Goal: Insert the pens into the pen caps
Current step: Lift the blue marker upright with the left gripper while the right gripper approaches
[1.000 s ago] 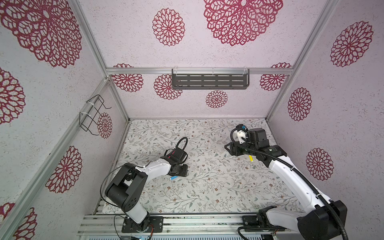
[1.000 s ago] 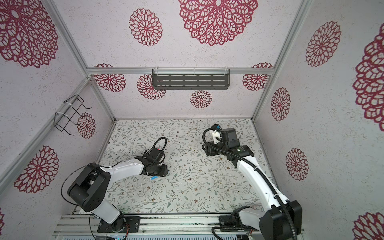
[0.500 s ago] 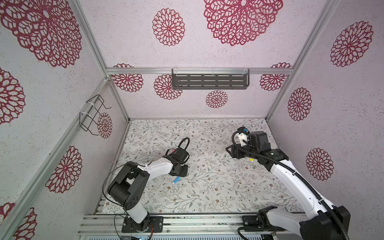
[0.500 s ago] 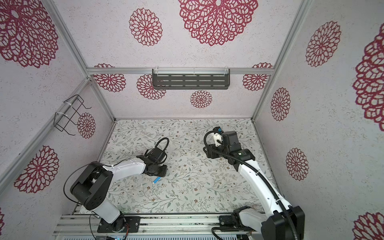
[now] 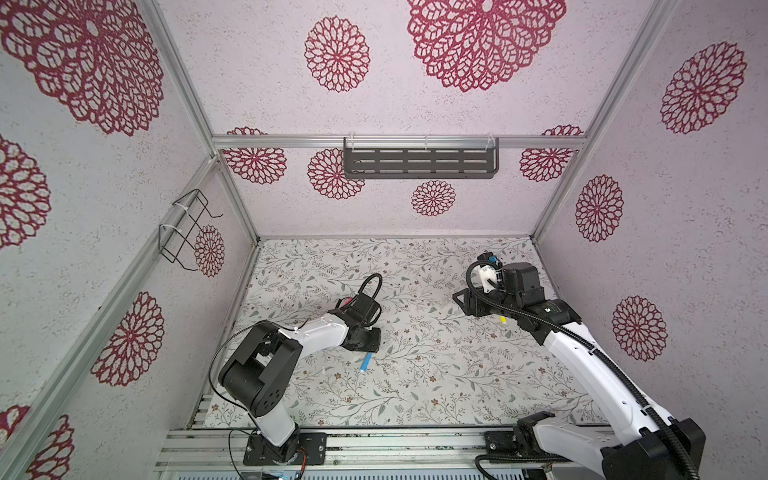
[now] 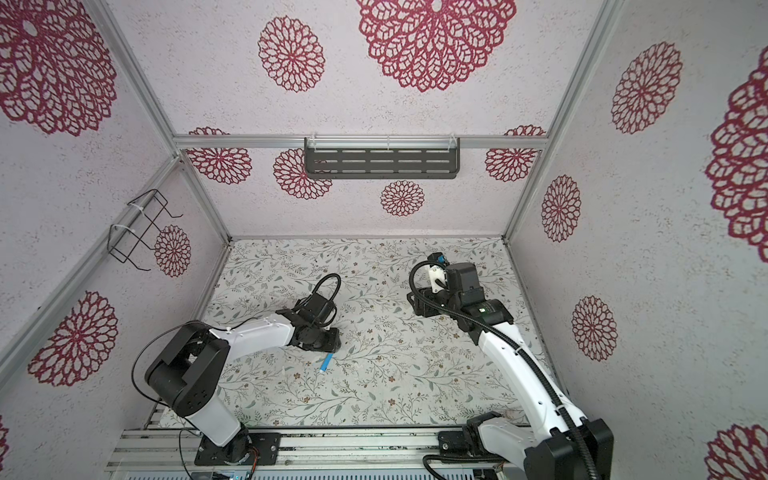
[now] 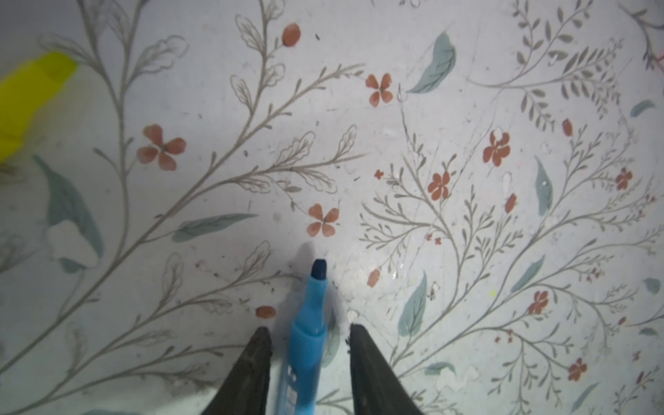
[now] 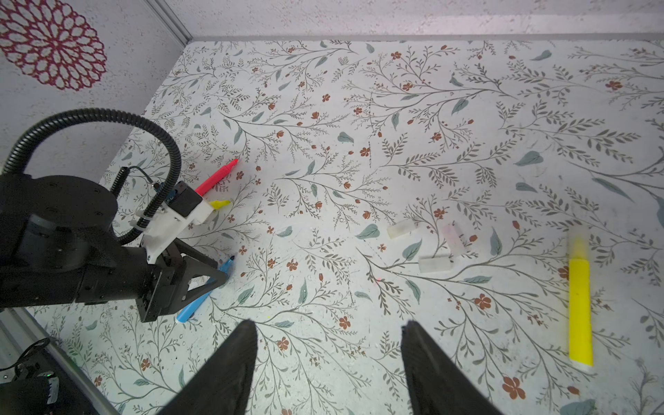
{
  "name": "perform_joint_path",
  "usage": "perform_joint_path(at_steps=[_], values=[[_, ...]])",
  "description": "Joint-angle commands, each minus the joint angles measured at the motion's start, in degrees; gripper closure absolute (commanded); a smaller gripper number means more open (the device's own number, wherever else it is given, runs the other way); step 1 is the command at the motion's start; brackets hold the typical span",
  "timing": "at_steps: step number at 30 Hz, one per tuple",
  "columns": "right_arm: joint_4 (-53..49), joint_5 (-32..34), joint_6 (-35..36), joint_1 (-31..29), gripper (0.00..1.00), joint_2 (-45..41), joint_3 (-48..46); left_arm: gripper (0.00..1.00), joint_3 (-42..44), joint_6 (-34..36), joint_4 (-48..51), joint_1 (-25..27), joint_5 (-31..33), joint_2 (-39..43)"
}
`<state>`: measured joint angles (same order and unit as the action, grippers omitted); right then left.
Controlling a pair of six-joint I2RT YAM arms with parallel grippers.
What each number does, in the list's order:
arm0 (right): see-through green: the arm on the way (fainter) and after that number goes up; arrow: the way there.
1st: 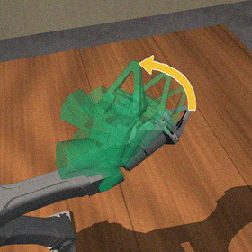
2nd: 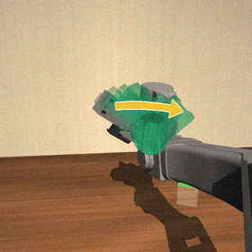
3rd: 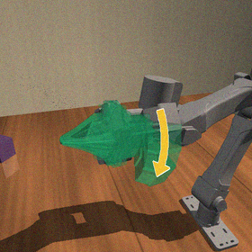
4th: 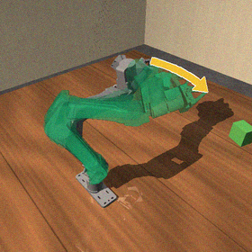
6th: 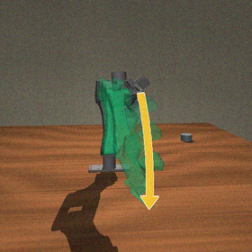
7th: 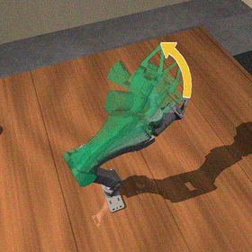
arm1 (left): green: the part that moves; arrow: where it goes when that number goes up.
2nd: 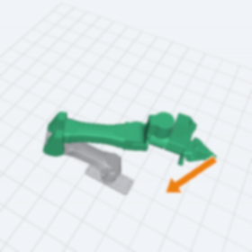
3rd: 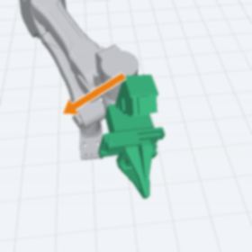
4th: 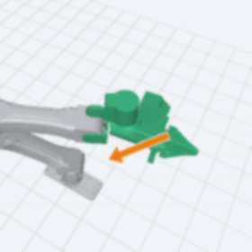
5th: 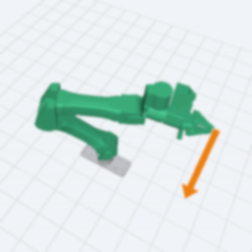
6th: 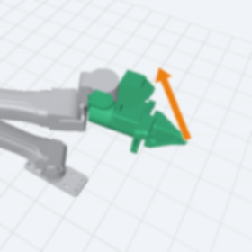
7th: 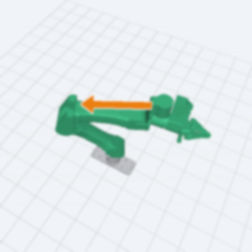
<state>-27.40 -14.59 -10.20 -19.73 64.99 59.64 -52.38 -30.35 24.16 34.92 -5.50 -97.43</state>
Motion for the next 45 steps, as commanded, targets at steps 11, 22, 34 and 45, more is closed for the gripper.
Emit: perform_joint_path(at_steps=[11,22,34,45], values=[[2.30,0.59,-1.57,-0.29,0.33,-3.07,-1.07,0.54,2.97,-1.36,10.31,3.05,3.03,3.24],[2.52,0.87,-1.81,-0.31,0.33,-4.04,-1.63,0.61,4.48,-3.35,11.23,6.94,2.27,3.25],[2.17,1.31,-2.23,-0.25,0.33,-5.46,-2.15,0.89,3.07,-2.11,12.70,8.48,4.06,-0.28],[8.99,-11.55,-5.37,-0.40,0.30,-6.79,-9.28,0.91,7.26,-1.94,1.00,8.33,-1.21,15.32]])
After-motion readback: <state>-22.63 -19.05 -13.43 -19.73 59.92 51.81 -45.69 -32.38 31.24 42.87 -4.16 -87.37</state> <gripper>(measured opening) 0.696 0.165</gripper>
